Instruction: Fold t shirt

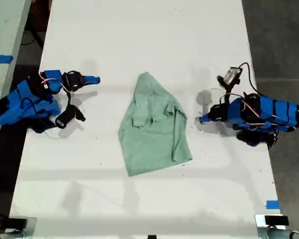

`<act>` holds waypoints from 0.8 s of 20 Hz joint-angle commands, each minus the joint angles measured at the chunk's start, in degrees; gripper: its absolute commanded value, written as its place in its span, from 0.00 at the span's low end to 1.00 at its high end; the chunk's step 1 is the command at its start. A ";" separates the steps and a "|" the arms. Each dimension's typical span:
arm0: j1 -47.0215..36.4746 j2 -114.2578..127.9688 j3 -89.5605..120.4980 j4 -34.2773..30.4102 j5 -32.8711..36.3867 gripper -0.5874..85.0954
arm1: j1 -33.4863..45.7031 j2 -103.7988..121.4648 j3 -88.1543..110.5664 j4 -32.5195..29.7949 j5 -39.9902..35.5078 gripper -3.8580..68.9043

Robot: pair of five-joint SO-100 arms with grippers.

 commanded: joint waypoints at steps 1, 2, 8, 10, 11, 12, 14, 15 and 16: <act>-0.09 0.53 2.20 -0.88 -0.79 0.00 | -1.32 0.70 3.43 0.18 1.58 0.04; -0.09 0.53 2.20 -0.97 -0.79 0.00 | -1.41 0.70 3.43 0.18 1.58 0.04; -0.09 0.53 2.20 -0.97 -0.79 0.00 | -1.23 0.70 3.43 0.18 1.49 0.04; -0.09 0.53 2.20 -0.97 -0.79 0.00 | -1.41 0.70 3.43 0.18 1.58 0.04; -0.09 0.53 2.20 -0.97 -0.79 0.00 | -1.41 0.70 3.43 0.18 1.58 0.04; -0.09 0.53 2.20 -0.97 -0.79 0.00 | -1.32 0.70 3.43 0.18 1.58 0.04; 1.05 0.53 1.76 -0.79 -1.41 0.00 | -1.23 0.70 3.43 0.18 1.49 0.04; 1.41 0.53 1.14 -0.26 -4.13 0.00 | -1.23 0.70 3.43 0.18 1.49 0.04; 4.04 0.53 0.35 1.14 -9.40 0.00 | -1.05 0.70 3.43 0.18 1.41 0.04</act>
